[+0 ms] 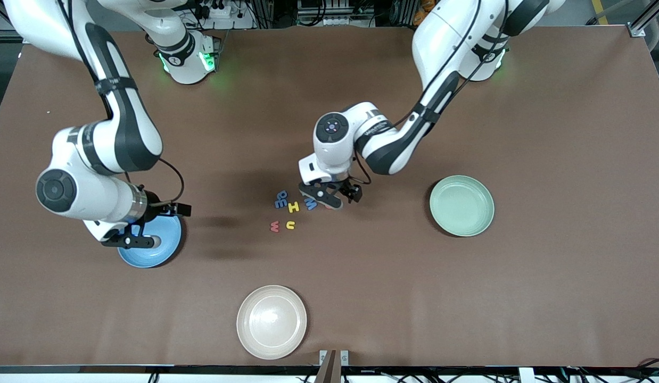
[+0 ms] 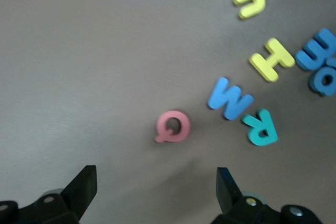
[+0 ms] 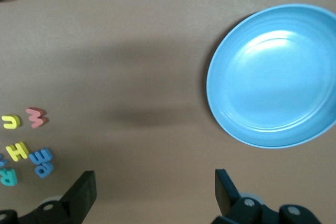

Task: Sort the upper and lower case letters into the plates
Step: 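Grasp the pink Q with the left gripper while the right gripper approaches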

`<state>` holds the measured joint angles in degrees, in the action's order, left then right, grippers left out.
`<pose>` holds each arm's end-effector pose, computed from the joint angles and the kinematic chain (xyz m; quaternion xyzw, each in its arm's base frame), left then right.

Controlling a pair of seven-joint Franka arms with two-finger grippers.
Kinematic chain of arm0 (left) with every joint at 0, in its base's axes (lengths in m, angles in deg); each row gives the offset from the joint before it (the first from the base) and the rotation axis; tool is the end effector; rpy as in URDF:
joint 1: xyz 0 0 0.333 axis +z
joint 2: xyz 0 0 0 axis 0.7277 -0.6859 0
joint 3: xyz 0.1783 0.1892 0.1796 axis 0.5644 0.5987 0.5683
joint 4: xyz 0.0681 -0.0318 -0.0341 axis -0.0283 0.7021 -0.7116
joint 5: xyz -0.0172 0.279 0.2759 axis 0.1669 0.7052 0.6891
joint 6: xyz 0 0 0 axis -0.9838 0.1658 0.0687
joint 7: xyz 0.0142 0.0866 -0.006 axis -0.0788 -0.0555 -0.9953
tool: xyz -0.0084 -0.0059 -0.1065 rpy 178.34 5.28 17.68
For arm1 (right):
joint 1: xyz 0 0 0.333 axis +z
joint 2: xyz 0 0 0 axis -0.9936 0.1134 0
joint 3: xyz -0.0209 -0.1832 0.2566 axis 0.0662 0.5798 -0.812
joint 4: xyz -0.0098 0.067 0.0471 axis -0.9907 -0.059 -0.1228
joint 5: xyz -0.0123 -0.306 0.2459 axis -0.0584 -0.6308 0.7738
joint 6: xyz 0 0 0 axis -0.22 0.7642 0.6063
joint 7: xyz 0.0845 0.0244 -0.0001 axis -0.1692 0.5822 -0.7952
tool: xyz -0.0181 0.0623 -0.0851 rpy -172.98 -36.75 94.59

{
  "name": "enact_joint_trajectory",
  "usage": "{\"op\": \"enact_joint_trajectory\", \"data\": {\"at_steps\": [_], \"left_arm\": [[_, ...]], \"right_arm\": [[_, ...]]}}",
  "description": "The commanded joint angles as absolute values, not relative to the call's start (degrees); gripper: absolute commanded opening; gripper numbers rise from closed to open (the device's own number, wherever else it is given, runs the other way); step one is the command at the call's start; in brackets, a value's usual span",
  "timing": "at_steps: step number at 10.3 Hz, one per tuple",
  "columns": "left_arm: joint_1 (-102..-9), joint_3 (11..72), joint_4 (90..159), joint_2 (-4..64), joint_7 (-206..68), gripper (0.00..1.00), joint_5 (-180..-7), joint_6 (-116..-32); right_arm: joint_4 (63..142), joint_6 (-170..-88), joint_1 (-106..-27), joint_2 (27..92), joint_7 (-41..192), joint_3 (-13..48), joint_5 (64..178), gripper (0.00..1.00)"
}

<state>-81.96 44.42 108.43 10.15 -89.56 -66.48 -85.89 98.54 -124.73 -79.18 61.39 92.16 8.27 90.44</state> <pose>0.4917 -0.5301 0.2269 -0.9642 0.2632 -0.0280 0.0155 0.6467 0.0958 0.3393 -0.9934 0.0525 0.0896 0.0483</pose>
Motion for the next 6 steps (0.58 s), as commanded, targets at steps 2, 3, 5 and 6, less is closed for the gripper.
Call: {"op": "enact_joint_trajectory", "data": {"at_steps": [2,3,5,6], "left_arm": [[-82.4,45.2,106.8,6.2,-90.1,1.00,-64.8,-90.1],[-82.6,46.4,106.8,5.8,-90.1,1.00,-64.8,-90.6],[-82.8,46.7,106.8,5.1,-90.1,1.00,-64.9,-91.1],[-83.3,46.7,106.8,5.0,-90.6,0.98,-64.9,-91.2]], "right_arm": [[91.1,-124.3,-80.0,68.0,92.9,7.9,91.7,1.00],[90.3,-124.3,-80.1,68.8,93.7,8.2,91.9,1.00],[90.0,-124.3,-82.4,70.1,94.8,8.2,92.1,1.00],[90.0,-124.9,-82.3,71.1,95.1,8.2,92.1,1.00]]}}
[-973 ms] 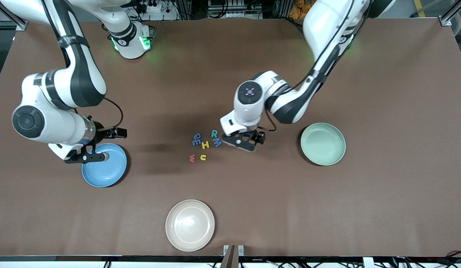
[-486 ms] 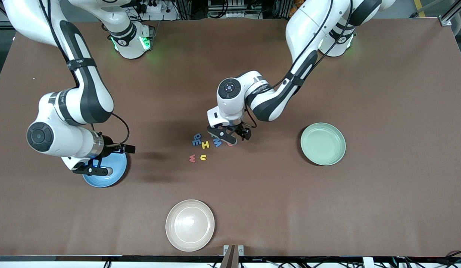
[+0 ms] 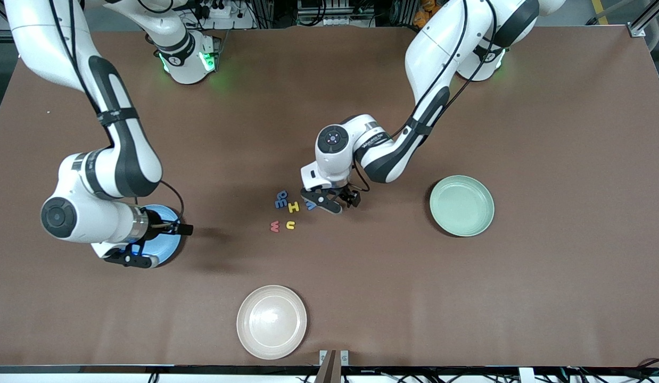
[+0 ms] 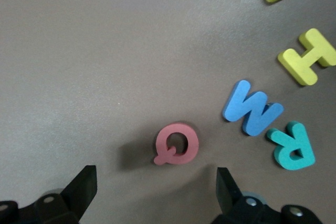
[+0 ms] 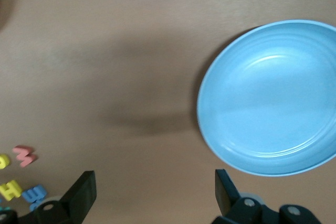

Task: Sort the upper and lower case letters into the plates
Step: 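Grasp the pink Q with the left gripper while the right gripper approaches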

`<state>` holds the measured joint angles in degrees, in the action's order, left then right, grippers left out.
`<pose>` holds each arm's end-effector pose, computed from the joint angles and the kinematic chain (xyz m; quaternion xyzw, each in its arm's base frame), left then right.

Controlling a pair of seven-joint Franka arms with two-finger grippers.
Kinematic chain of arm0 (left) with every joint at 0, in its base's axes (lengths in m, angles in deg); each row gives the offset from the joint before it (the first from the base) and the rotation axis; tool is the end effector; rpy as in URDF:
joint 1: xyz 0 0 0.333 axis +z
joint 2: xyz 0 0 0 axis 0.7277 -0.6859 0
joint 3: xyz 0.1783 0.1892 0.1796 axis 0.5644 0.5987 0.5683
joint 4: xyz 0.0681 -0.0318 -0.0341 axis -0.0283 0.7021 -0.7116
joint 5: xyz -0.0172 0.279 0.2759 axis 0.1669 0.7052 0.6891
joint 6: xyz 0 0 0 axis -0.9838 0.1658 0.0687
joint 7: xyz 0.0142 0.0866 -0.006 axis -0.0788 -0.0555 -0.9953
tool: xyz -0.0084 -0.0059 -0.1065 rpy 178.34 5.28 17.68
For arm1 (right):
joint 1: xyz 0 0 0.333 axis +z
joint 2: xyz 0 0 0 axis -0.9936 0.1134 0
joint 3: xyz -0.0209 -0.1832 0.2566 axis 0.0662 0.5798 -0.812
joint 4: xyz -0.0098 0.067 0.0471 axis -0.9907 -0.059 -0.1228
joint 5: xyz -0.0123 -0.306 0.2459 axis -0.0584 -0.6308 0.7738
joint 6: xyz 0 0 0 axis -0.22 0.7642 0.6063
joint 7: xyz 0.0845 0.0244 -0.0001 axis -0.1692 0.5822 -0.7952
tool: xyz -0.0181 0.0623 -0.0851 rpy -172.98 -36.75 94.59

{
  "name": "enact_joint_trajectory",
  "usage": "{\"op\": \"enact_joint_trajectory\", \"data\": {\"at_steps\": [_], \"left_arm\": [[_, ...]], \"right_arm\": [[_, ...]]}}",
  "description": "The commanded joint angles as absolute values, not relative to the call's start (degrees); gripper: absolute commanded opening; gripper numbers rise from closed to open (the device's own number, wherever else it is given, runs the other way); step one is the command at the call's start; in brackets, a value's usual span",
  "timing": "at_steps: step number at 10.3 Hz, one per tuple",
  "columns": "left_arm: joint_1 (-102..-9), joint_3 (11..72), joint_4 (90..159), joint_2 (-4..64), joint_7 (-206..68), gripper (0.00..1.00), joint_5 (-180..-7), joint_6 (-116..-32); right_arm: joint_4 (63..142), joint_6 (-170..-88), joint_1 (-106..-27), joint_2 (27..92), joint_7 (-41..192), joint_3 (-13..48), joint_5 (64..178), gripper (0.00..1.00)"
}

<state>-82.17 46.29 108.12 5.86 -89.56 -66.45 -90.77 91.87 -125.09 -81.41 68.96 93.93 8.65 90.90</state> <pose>0.5013 -0.5213 0.1804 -0.9661 0.2562 -0.0311 0.0105 0.6783 0.0681 0.3029 -0.9896 0.0941 0.0947 0.0536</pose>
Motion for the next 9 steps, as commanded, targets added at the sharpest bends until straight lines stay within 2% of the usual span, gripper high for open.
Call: {"op": "enact_joint_trajectory", "data": {"at_steps": [1,2,4,9], "left_arm": [[-83.3,46.7,106.8,4.9,-91.1,0.91,-64.8,-91.2],[-83.3,46.7,106.8,4.8,-91.1,0.79,-64.8,-91.2],[-83.3,46.7,106.7,4.4,-91.1,0.72,-64.9,-91.3],[-83.4,47.4,104.0,1.9,-91.3,0.72,-65.0,-96.0]], "right_arm": [[90.0,-125.8,-82.4,70.5,94.5,8.2,92.0,1.00],[88.1,-125.6,-82.5,70.2,94.1,8.2,91.8,1.00],[86.2,-123.5,-82.6,70.6,94.6,8.2,91.5,1.00],[87.8,-129.1,-80.2,73.0,98.0,8.2,91.6,1.00]]}}
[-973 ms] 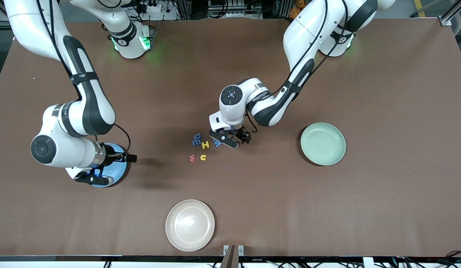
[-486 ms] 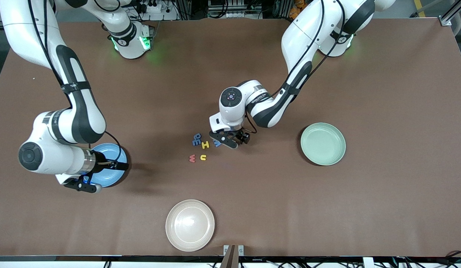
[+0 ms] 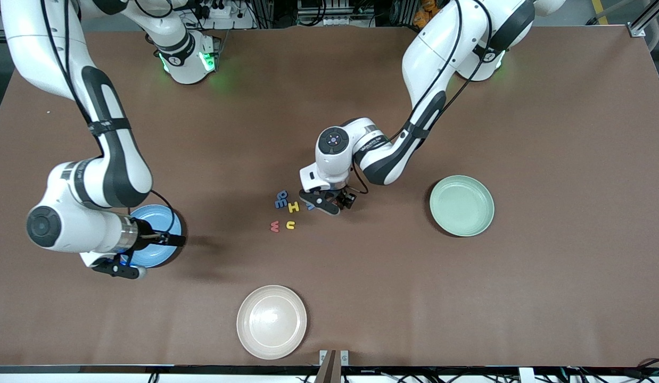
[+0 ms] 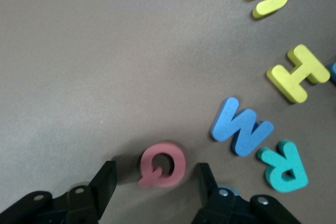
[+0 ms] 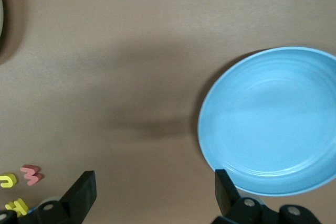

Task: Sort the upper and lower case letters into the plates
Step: 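Grasp the pink Q with the left gripper while the right gripper approaches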

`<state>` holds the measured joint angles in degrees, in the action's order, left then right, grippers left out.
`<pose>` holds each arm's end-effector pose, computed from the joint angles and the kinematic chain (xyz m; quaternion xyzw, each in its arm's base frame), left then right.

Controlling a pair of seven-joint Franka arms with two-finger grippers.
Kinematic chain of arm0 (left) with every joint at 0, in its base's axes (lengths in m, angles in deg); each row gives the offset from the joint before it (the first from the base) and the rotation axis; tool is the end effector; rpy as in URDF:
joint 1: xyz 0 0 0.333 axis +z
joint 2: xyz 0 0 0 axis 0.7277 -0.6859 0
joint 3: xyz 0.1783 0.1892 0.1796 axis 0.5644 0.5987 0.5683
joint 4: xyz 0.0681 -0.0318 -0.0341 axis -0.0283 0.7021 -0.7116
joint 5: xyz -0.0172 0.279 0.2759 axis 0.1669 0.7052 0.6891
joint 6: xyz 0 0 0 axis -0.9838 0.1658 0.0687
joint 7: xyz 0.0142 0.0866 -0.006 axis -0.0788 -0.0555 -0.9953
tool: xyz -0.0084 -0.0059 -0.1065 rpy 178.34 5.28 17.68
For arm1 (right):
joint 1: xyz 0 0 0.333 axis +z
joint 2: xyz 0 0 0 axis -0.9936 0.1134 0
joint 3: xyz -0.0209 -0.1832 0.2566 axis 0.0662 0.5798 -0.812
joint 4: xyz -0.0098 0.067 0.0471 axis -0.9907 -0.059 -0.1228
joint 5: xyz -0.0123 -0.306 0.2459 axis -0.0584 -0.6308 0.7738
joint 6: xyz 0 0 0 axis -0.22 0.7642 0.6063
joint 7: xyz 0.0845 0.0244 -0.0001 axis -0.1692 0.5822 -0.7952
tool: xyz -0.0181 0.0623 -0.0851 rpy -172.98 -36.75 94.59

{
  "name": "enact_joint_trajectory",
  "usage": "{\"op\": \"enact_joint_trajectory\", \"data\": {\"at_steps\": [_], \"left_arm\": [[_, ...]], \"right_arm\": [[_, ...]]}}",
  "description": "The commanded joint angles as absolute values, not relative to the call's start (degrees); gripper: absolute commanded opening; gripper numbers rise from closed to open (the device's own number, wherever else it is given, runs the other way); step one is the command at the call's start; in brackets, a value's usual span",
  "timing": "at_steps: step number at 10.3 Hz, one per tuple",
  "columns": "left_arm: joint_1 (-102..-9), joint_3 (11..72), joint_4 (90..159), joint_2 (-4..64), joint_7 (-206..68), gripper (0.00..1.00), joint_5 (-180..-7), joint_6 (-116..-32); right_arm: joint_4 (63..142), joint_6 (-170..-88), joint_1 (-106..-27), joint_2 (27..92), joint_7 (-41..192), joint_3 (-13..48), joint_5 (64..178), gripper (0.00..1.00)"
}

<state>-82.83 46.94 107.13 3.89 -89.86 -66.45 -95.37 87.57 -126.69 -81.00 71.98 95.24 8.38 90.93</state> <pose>0.5042 -0.5289 0.1696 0.9653 -0.2554 0.0540 0.0103 0.6975 0.0761 0.3019 -0.9905 0.1015 0.0714 0.0593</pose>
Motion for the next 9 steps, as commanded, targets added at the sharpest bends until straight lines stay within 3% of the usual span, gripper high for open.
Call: {"op": "enact_joint_trajectory", "data": {"at_steps": [1,4,7,8,9], "left_arm": [[-83.4,47.4,104.2,2.0,-91.2,0.68,-65.0,-96.0],[-83.4,47.5,104.6,2.3,-91.2,0.50,-64.8,-95.7],[-83.4,47.5,104.6,2.4,-91.2,0.15,-64.8,-95.4],[-83.3,47.5,104.6,2.5,-91.3,0.06,-64.8,-95.1],[-83.1,47.5,104.6,3.2,-91.2,0.05,-64.8,-93.6]], "right_arm": [[88.5,-131.6,-79.1,73.9,101.2,8.1,91.8,1.00],[92.0,-142.2,-73.6,77.4,103.6,8.2,91.5,1.00],[91.7,-141.7,-69.8,77.6,103.2,8.2,91.4,1.00],[91.8,-141.7,-68.6,77.6,103.1,8.2,91.1,1.00],[91.8,-141.7,-67.3,77.8,103.2,8.2,91.0,1.00]]}}
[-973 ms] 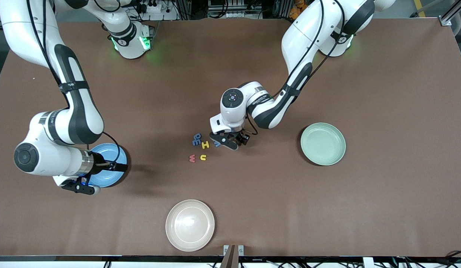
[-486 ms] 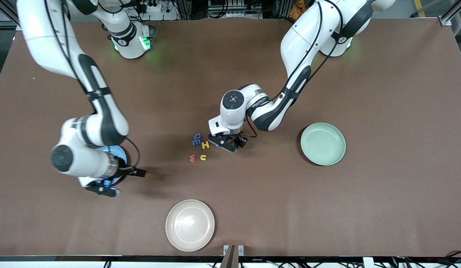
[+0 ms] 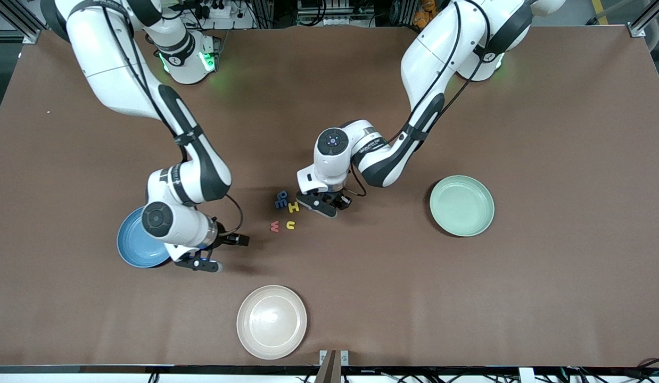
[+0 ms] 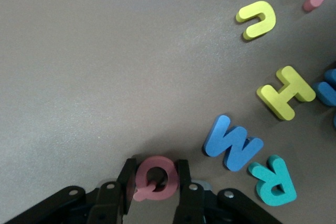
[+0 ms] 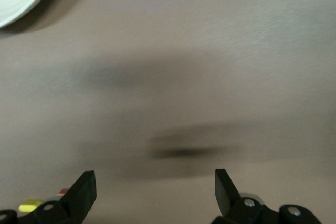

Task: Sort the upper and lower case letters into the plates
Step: 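Carry the Q to the green plate while the right gripper grasps pink W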

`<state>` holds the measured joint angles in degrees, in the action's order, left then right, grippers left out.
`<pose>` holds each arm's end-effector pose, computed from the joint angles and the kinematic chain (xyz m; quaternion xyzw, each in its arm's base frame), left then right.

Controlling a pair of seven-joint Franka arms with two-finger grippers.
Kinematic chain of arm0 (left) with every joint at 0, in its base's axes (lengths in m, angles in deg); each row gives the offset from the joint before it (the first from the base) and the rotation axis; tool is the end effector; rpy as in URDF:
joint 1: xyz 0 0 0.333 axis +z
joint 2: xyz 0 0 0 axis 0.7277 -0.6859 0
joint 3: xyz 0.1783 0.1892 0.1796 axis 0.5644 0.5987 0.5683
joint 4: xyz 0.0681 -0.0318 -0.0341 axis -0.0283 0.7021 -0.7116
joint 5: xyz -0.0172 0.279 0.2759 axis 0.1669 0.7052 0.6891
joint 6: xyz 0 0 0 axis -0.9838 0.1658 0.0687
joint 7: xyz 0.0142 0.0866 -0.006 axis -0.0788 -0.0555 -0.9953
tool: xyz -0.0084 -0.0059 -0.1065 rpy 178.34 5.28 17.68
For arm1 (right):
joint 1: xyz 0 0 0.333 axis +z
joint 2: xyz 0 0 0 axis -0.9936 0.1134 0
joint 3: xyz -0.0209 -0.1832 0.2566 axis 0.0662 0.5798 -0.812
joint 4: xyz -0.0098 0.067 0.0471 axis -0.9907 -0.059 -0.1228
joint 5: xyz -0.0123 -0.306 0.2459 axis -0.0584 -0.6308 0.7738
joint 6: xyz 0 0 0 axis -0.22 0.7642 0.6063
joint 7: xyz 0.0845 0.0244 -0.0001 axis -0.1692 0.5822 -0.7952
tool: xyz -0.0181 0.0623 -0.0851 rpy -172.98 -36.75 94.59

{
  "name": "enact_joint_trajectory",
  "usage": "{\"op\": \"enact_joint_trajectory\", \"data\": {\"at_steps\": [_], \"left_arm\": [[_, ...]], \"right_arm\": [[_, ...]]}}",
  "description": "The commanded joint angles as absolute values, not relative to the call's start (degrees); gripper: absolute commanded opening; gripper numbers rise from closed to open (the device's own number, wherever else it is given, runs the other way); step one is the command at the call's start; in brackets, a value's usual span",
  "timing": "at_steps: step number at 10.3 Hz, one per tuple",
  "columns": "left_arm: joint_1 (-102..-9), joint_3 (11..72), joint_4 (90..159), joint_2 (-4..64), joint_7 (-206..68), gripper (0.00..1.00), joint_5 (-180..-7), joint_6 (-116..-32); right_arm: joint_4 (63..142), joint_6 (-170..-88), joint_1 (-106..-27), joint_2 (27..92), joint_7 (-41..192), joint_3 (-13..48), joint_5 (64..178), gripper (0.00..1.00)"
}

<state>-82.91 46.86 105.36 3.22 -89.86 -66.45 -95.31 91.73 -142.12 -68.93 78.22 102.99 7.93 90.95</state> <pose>0.5095 -0.5337 0.1744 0.9653 -0.2535 0.0612 0.0157 0.6684 0.2226 0.2147 -0.9946 0.0752 0.0391 0.0595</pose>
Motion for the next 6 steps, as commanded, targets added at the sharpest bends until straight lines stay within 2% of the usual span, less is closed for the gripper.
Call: {"op": "enact_joint_trajectory", "data": {"at_steps": [1,6], "left_arm": [[-82.5,47.4,104.6,4.6,-90.9,0.00,-65.1,-91.5],[-73.4,46.5,105.3,11.9,-77.8,0.00,-65.5,-71.4]], "right_arm": [[92.0,-141.7,-66.5,78.8,103.6,8.2,91.0,1.00],[91.4,-142.4,-60.4,81.4,109.2,8.2,88.3,1.00]]}}
